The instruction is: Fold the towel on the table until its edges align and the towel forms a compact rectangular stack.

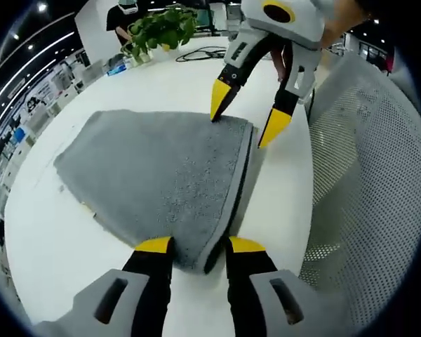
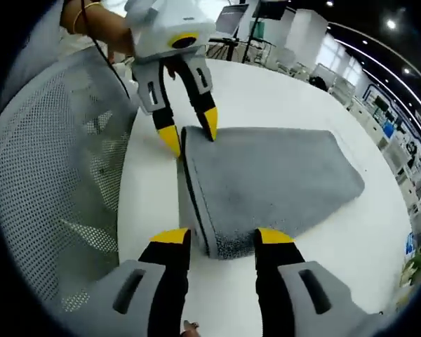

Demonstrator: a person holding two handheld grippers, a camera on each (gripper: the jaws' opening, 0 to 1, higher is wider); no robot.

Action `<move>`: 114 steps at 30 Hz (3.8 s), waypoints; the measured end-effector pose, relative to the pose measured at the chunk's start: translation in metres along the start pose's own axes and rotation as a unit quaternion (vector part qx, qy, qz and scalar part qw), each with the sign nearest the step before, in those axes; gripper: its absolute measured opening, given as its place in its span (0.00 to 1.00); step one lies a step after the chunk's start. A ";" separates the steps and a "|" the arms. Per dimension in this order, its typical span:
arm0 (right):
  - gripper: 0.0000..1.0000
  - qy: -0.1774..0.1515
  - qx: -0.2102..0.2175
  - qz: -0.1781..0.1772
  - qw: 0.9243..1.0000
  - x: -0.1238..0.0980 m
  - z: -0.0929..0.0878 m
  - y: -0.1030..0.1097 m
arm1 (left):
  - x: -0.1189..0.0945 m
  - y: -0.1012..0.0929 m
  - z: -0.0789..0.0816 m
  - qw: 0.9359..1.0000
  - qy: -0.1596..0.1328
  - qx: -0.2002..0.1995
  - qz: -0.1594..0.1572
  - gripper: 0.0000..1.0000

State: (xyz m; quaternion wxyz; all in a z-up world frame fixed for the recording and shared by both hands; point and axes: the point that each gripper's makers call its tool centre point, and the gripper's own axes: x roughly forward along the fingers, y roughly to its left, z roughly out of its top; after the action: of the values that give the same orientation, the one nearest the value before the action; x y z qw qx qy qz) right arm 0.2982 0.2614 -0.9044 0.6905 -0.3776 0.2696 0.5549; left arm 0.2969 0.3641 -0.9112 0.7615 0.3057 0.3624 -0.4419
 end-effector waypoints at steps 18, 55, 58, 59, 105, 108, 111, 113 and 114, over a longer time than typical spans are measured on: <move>0.29 0.024 -0.041 0.039 0.998 0.012 -0.012 -0.004 | 0.001 0.001 -0.002 0.997 0.023 0.058 -0.034 0.25; 0.13 -0.012 0.076 0.021 0.997 0.010 -0.007 -0.001 | 0.001 0.005 -0.003 0.998 0.011 0.049 -0.032 0.10; 0.13 -0.022 0.082 0.024 0.996 0.006 -0.008 0.011 | -0.002 -0.003 -0.005 0.998 0.013 0.052 -0.044 0.10; 0.13 -0.025 0.086 0.025 0.996 0.005 -0.008 0.014 | -0.004 -0.008 -0.006 0.997 0.015 0.051 -0.049 0.10; 0.09 -0.048 0.195 0.079 0.977 -0.028 0.005 0.071 | -0.034 -0.073 -0.018 0.990 -0.015 -0.055 -0.127 0.09; 0.09 -0.055 0.196 0.076 0.976 -0.031 0.009 0.068 | -0.041 -0.072 -0.014 0.992 -0.017 -0.044 -0.117 0.09; 0.09 -0.063 0.201 0.068 0.975 -0.039 0.015 0.063 | -0.049 -0.069 -0.008 0.994 -0.025 -0.040 -0.101 0.09; 0.09 -0.066 0.205 0.066 0.974 -0.041 0.015 0.061 | -0.054 -0.067 -0.005 0.994 -0.030 -0.045 -0.095 0.09; 0.09 -0.067 0.208 0.067 0.974 -0.045 0.018 0.059 | -0.057 -0.064 -0.002 0.994 -0.036 -0.048 -0.089 0.09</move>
State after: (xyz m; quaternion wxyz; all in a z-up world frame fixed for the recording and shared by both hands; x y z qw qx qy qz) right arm 0.2293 0.2565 -0.8718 0.7319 -0.1687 0.3566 0.5557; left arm 0.2196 0.3639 -0.8748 0.7456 0.2192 0.3812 -0.5007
